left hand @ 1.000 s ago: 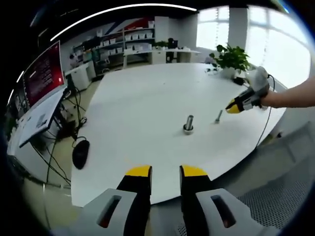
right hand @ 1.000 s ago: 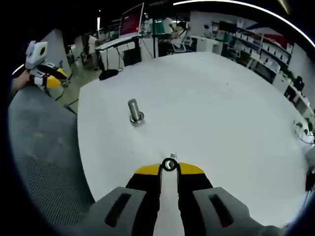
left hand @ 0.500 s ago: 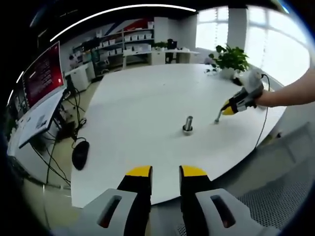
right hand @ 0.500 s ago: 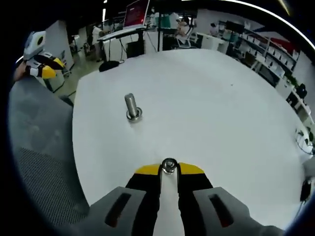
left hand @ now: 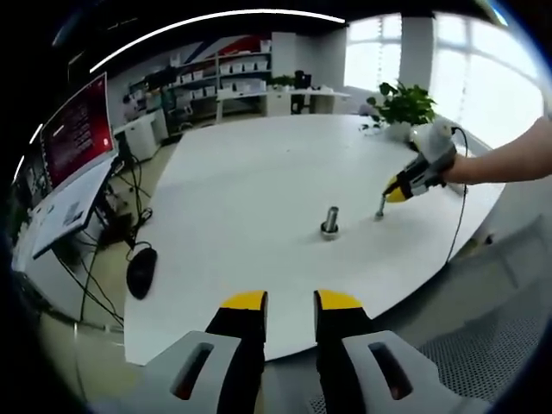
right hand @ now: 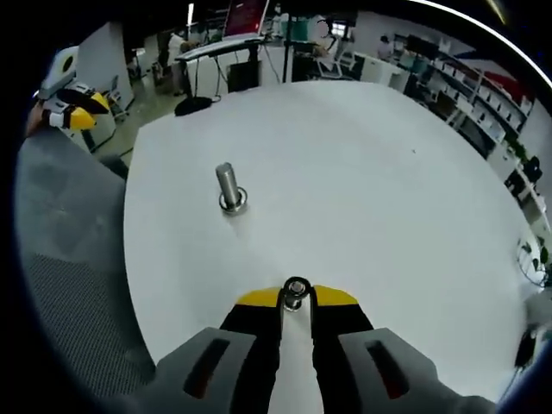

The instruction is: Place the washer onto the threaded stud by aligning its center hole with the stud, sliding it down to the base, and recovering from edge contact or off-axis alignment until the washer reaches the visible bottom stop.

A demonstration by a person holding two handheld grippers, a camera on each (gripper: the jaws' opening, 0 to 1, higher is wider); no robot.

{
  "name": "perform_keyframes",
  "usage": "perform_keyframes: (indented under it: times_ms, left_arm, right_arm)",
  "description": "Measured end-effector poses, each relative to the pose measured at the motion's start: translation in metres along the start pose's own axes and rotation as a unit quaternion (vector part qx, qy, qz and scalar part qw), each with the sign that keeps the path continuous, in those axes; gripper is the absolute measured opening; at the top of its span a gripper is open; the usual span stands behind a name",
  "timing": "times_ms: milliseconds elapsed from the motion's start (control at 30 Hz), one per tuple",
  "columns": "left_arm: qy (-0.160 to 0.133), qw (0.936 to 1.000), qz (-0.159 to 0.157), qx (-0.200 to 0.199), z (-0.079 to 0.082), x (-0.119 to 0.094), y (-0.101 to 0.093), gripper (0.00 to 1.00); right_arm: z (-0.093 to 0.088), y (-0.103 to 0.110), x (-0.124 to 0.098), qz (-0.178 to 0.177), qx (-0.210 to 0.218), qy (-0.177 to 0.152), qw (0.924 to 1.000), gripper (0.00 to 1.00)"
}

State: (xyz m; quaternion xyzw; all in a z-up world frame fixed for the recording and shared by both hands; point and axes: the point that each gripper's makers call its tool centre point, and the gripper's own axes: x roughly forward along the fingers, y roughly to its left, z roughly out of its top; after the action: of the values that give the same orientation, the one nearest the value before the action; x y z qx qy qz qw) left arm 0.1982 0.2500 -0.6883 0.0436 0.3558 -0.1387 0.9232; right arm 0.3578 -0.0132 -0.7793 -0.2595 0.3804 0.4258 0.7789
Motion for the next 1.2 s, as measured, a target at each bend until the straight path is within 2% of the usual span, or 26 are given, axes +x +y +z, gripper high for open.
perform_keyframes:
  times_ms: [267, 433, 467, 500, 667, 733, 833, 1000, 1200]
  left_arm:
    - [0.001, 1.0000, 0.002, -0.002, 0.000, 0.000, 0.001, 0.19]
    - [0.004, 1.0000, 0.003, -0.003, -0.001, 0.000, 0.001, 0.19]
    - [0.005, 1.0000, 0.003, -0.003, -0.002, 0.000, 0.001, 0.19]
    - [0.006, 1.0000, 0.004, -0.004, -0.002, 0.000, 0.001, 0.19]
    - [0.012, 0.9999, 0.005, -0.003, -0.004, 0.000, 0.001, 0.19]
    - [0.013, 0.9999, 0.007, -0.005, -0.005, 0.001, 0.002, 0.19]
    - [0.015, 0.9999, 0.008, -0.005, -0.005, 0.000, 0.002, 0.19]
    - [0.020, 0.9998, 0.007, -0.002, -0.007, 0.001, 0.001, 0.19]
    - [0.021, 0.9997, 0.009, -0.004, -0.007, 0.001, 0.002, 0.19]
  right_arm:
    - [-0.003, 0.001, 0.002, 0.013, -0.002, 0.020, 0.9997, 0.14]
    - [-0.013, 0.000, 0.010, 0.021, -0.013, 0.040, 0.9989, 0.13]
    - [-0.017, 0.001, 0.012, 0.024, -0.012, 0.048, 0.9985, 0.06]
    - [-0.021, 0.001, 0.014, 0.033, -0.027, 0.056, 0.9975, 0.04]
    - [-0.029, -0.003, 0.022, 0.025, -0.007, 0.064, 0.9976, 0.05]
    - [-0.032, 0.000, 0.022, 0.032, 0.018, 0.065, 0.9972, 0.05]
    - [-0.034, 0.000, 0.022, 0.029, 0.016, 0.057, 0.9978, 0.07]
    - [-0.007, -0.006, 0.021, 0.014, 0.028, 0.009, 0.9995, 0.12]
    - [0.014, -0.004, 0.037, 0.013, -0.014, 0.001, 0.9998, 0.14]
